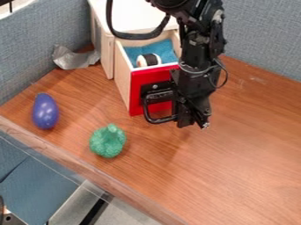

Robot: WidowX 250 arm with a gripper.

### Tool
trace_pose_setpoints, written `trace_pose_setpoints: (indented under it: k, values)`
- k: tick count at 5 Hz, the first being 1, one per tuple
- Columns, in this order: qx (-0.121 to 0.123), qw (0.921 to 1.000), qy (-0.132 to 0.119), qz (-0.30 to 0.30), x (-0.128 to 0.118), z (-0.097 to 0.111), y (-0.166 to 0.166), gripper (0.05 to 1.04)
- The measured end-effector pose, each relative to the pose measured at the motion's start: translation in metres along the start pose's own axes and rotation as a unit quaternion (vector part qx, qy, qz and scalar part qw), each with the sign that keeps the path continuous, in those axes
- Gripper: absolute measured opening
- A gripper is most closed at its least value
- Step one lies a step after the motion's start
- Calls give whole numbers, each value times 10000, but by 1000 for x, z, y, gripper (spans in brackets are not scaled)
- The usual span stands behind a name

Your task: Opened the drawer

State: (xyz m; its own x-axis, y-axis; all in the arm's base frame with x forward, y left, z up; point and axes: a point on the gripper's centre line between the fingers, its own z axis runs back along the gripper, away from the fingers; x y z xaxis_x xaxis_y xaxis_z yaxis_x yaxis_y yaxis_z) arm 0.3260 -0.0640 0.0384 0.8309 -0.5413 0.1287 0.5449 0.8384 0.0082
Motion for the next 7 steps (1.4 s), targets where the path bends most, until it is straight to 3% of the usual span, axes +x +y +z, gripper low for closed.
trace_pose_setpoints:
  k: [3,4,6,7]
  values:
    - [-36,10000,-31,-2,-1,3,-5,172]
    - [-80,9999,50,71,-3,3,-7,403]
    - [-89,9999,97,60,-5,3,-7,975]
    - [-48,10000,-28,55,-2,17,-6,1002]
